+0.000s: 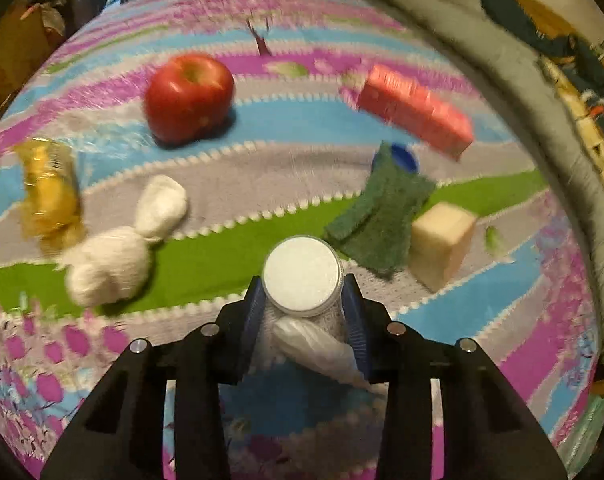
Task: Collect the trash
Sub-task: 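Grasp another orange paper cup with the right tool while the left tool grasps the white round container, then carry the paper cup and white round container over the green bin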
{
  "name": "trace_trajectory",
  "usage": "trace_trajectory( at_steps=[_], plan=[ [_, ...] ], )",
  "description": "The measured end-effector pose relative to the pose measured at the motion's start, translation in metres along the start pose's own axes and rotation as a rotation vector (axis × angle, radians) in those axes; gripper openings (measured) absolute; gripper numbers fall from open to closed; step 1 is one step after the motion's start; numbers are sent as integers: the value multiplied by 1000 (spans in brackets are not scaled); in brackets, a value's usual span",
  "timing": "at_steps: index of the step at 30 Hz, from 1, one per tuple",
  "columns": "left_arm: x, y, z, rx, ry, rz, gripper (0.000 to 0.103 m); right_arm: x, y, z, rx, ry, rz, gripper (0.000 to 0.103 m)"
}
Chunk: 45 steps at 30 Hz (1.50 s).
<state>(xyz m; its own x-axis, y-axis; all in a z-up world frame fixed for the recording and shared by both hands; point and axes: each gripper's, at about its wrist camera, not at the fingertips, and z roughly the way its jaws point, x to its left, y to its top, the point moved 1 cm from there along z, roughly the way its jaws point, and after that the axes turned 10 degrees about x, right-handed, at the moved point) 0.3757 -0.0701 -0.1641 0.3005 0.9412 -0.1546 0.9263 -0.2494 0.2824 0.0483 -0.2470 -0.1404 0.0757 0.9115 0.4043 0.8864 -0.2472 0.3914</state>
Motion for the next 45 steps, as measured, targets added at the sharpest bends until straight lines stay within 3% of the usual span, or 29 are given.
trace_trajectory(
  at_steps=[6, 11, 14, 20, 22, 28, 38, 45],
  plan=[
    [6, -18, -66, -125, -6, -1, 38, 11, 4, -13, -36, -3, -27, 12],
    [-17, -57, -114, -205, 6, 35, 38, 23, 4, -32, -83, 5, -42, 12],
    [-37, -88, -123, -204, 39, 80, 38, 28, -1, -41, -92, 5, -50, 12],
    [-65, -155, -119, -125, 111, 148, 38, 31, -23, -67, -108, 6, -30, 12],
    [-75, -172, -115, -77, 96, 159, 38, 30, -31, -76, -116, -3, -24, 12],
    [-113, -198, -126, -78, 86, 221, 38, 23, -59, -112, -146, -48, 9, 12],
    [-230, -198, -174, -189, -7, 410, 38, -34, -88, -220, -306, -210, 164, 11],
    [-331, -208, -193, -208, -106, 584, 38, -87, -120, -294, -380, -330, 290, 11]
  ],
)
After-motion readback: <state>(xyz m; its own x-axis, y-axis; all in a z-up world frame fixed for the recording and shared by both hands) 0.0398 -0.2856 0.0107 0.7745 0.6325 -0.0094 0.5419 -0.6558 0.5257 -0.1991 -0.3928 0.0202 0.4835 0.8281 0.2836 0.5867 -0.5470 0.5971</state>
